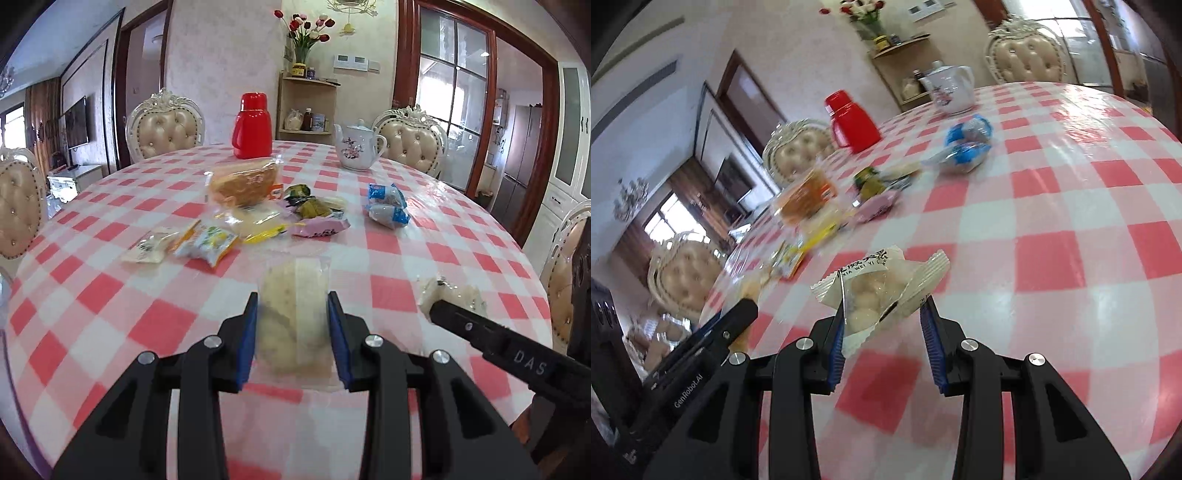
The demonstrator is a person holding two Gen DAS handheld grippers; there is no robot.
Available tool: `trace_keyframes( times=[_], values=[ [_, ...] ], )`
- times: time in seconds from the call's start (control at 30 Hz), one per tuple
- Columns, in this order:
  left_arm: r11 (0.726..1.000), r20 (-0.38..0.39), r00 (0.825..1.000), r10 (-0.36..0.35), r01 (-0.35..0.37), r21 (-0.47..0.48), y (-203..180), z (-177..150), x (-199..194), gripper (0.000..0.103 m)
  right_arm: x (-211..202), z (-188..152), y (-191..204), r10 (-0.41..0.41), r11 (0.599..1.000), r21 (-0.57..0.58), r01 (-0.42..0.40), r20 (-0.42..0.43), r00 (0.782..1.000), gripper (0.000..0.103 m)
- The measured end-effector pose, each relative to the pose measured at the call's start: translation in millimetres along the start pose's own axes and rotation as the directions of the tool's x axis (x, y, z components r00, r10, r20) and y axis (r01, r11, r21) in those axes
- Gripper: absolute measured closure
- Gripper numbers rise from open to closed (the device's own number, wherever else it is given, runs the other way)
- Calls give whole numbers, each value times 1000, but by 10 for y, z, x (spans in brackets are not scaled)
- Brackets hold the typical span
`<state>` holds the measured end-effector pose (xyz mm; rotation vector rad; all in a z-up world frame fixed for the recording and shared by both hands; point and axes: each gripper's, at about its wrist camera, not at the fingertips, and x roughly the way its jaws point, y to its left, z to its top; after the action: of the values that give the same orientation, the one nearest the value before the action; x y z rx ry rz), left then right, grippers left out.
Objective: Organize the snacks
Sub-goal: 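Grasp the clear-wrapped round pale pastry with the left gripper, then carry both wrapped pastries to the clear box and open both grippers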
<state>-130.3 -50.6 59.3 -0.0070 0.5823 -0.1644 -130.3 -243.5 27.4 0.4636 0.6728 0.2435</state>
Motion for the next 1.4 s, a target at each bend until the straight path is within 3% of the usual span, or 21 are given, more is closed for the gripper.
trace_keyframes(
  times=[0.47, 0.83, 1.07, 1.2, 1.4],
  values=[
    [998, -66, 996, 59, -59, 4, 525, -494, -572, 67, 6, -422, 677, 70, 984, -156, -82, -84, 994, 66],
    [990, -89, 988, 124, -129, -53, 1093, -675, -940, 67, 47, -768, 1272, 118, 943, -290, -163, -165, 979, 66],
    [974, -89, 975, 205, -212, -75, 1510, -605, -1119, 67, 41, -1053, 1943, 150, 857, -456, -240, -224, 963, 66],
    [966, -120, 972, 203, -219, -135, 1898, -554, -1280, 67, 47, -1202, 2291, 162, 801, -531, -279, -257, 953, 66],
    [926, -141, 926, 349, -364, -98, 2364, -559, -1487, 67, 51, -1458, 2797, 199, 705, -613, -358, -313, 929, 66]
  ],
)
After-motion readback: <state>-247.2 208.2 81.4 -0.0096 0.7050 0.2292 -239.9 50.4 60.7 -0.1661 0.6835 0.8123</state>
